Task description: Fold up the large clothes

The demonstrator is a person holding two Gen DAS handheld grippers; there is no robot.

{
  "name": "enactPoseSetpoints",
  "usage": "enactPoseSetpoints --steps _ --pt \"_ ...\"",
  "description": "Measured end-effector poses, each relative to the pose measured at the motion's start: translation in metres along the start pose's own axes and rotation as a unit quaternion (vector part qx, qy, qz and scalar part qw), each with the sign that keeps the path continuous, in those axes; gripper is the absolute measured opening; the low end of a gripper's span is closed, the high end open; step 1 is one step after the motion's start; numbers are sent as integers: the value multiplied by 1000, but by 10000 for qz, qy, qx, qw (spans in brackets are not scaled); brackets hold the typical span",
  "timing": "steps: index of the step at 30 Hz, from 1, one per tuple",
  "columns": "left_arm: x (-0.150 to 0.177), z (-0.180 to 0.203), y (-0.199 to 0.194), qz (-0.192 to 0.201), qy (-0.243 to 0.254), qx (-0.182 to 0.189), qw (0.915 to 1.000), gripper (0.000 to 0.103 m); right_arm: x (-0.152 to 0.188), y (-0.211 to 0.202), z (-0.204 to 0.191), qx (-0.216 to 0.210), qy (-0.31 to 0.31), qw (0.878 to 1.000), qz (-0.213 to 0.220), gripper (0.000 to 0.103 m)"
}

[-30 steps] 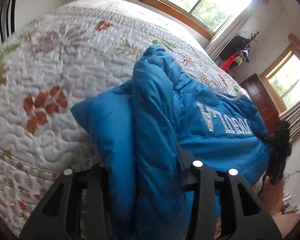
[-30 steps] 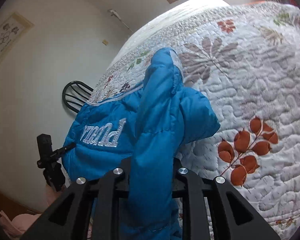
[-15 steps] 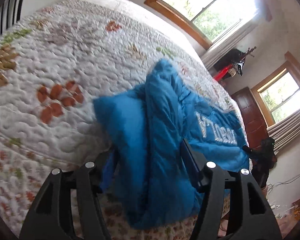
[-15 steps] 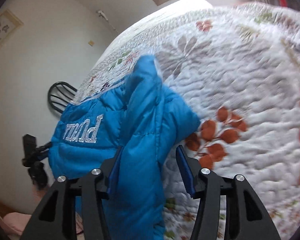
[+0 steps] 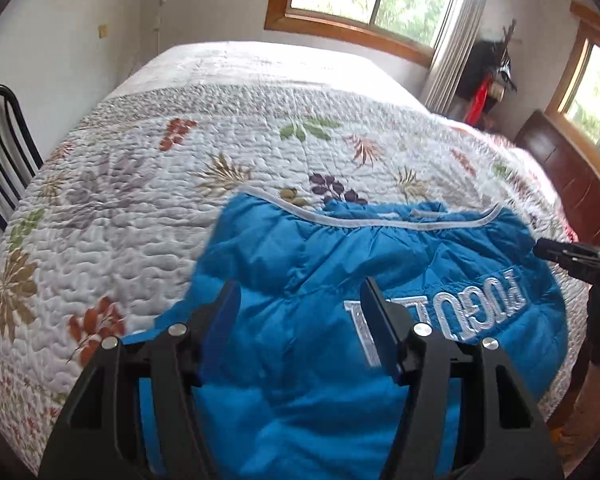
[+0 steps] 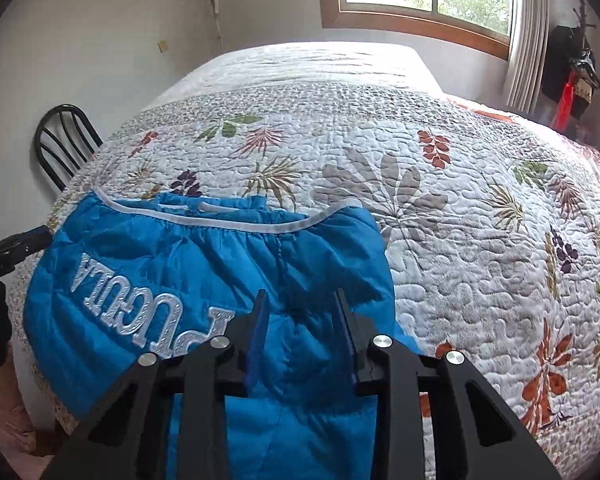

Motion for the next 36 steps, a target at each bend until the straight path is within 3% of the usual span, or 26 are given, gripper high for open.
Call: enactPoseSetpoints --steps 3,8,15,20,25,28,32,36 --pt "2 -5 29 -254 -61 -141 9996 61 -3 29 9 -117 177 9995 -235 28" --pt "12 -19 54 -416 -175 -32 9990 62 2 62 24 -441 487 9968 -458 25" --pt "19 -13 69 -408 91 -302 9987 63 8 71 20 -392 418 9976 -395 24" --pt "15 -15 68 -462 26 -267 9986 63 6 67 23 -527 526 9965 -387 24" --pt "13 -19 27 -215 -367 -148 9990 62 9 28 23 -493 547 9970 -222 28" --pt "21 -18 -15 46 -467 -408 9981 66 19 -3 16 -391 350 9985 -165 28" --pt "52 -14 -66 263 -428 -715 9962 73 42 -41 6 -215 -36 9997 -69 28" --pt "98 -15 -99 253 -573 -1040 9926 77 71 -58 -4 -351 -175 9986 -350 28"
Point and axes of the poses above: each gripper's, at about its wrist camera, not at the fingertips, and y roughly the way its jaws point, z to its right, x to its underside, the point moved 4 cm from there along y, roughly the way its jaws point, and after that the axes turned 4 degrees about y, right-handed, at the moved point
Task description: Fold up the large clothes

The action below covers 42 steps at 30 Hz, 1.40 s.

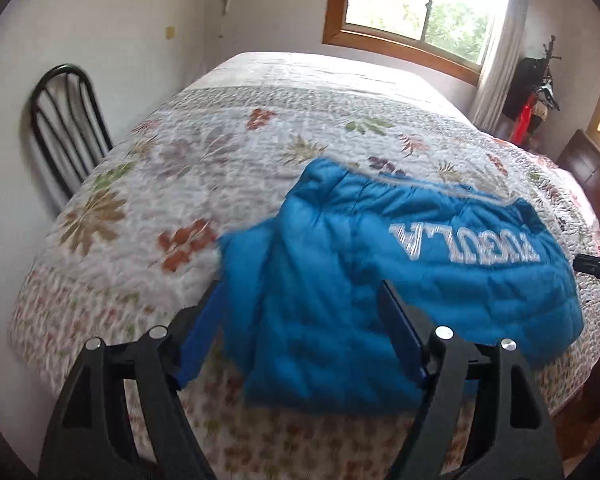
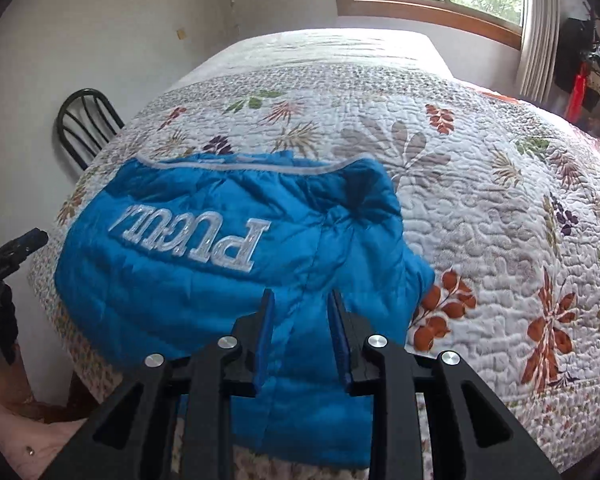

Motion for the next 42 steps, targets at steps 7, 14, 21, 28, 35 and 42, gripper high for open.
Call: enactPoseSetpoints --steps 7,14,21,28,35,42 --pt "60 -19 -4 -599 -1011 461 9920 77 29 10 -10 52 -46 9991 -421 28" --pt "76 -19 27 -956 -1541 778 9803 80 38 34 -8 129 -11 9977 -662 27" --pt "64 -21 51 -905 -1772 916 9757 82 42 42 -2 -17 128 9975 -690 26" --pt "57 -29 75 -961 -2068 1108 9673 87 42 45 0 -94 201 9975 -675 26" --pt "59 -27 71 -772 -2137 1153 9670 63 42 49 -1 -86 187 9969 -765 26" --pt "57 -28 60 -649 -2031 1140 9703 41 35 29 -3 51 185 9962 -852 25"
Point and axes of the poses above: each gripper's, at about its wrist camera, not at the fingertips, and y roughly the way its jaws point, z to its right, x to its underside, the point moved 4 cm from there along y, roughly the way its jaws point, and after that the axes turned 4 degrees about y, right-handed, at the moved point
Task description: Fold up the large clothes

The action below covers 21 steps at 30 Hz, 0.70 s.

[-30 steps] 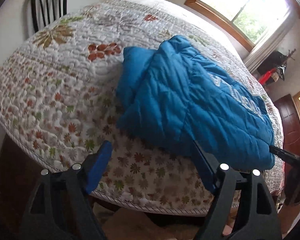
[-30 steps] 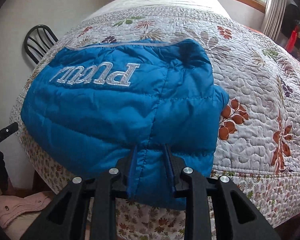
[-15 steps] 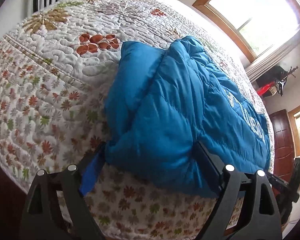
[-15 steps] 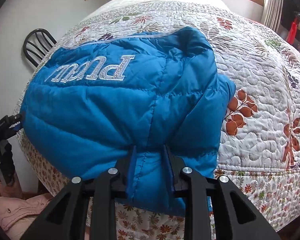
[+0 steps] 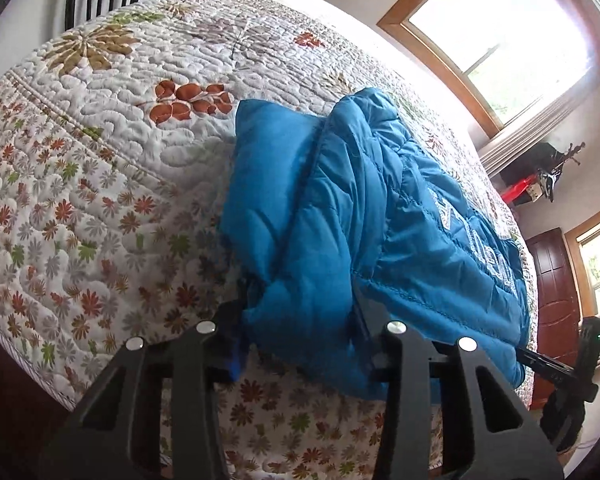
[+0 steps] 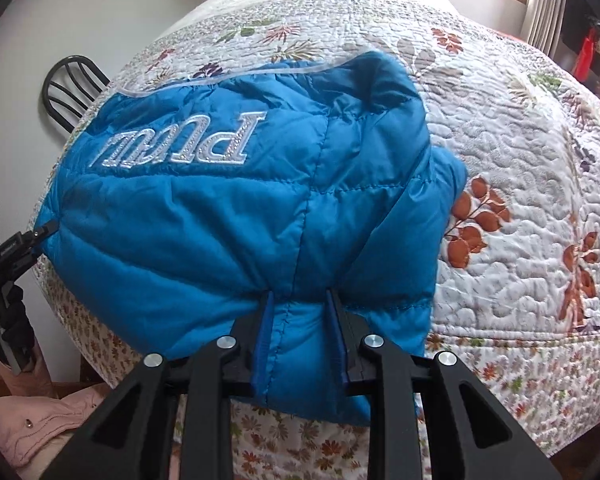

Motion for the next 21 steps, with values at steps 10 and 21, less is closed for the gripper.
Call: enactPoseSetpoints --steps 10,21 --pt "0 -4 13 -78 56 -1 10000 52 5 20 16 -27 159 9996 -224 25" --pt "-3 -3 23 -213 -261 319 9989 71 3 26 14 -5 114 9997 -206 25"
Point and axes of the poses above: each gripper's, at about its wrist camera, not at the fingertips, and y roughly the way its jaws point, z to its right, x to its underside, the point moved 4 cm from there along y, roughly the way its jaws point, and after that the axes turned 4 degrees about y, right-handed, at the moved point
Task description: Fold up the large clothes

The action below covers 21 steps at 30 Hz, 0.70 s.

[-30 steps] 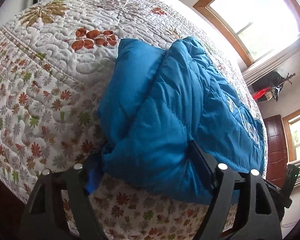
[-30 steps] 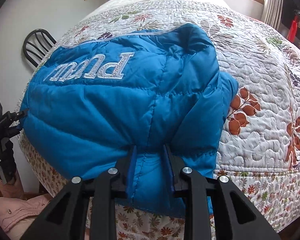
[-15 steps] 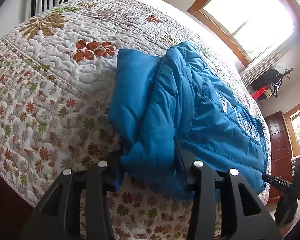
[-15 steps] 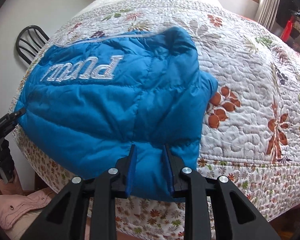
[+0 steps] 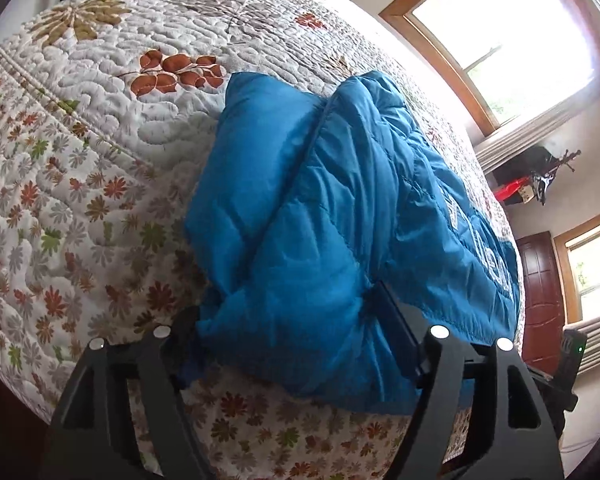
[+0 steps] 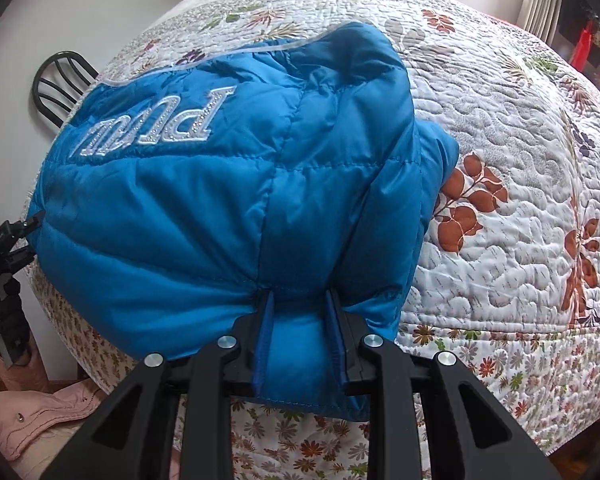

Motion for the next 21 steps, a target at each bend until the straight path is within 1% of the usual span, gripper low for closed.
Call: enactPoseSetpoints --steps 2,3,4,5,6,7,8,10,12,14,17,21 --pt "0 -2 1 52 -49 70 10000 66 1 -1 0 -10 -4 10000 16 25" --pt "1 -2 -1 86 -68 133 9999 58 2 -1 2 -26 0 10000 19 25" --pt "2 -2 -2 116 -98 237 9996 47 2 -2 3 -58 18 10000 14 25" --pt "4 -3 -5 144 -143 356 9992 40 3 -3 5 -95 46 9999 1 25" --pt "6 -1 -10 201 -181 452 9986 31 3 -5 6 -127 79 9999 -21 25" --pt "9 1 -15 268 -139 449 9985 28 2 -7 8 -143 86 9999 -38 25" --pt "10 4 -18 329 -63 404 9986 28 2 -10 9 -143 77 9999 -46 25" --pt "11 4 -17 303 -49 383 9988 27 4 -17 12 -143 51 9999 -49 25" --pt "11 -1 -14 224 -131 498 9984 27 6 -21 14 -128 21 9999 -50 25" --pt "12 -2 -11 201 -89 503 9985 28 8 -18 17 -200 22 9998 -70 24" --pt "15 -6 -2 131 -92 486 9987 30 9 -5 23 -453 169 9988 -105 24" --pt "17 -11 2 66 -142 579 9982 31 11 -2 24 -482 172 9987 -19 23"
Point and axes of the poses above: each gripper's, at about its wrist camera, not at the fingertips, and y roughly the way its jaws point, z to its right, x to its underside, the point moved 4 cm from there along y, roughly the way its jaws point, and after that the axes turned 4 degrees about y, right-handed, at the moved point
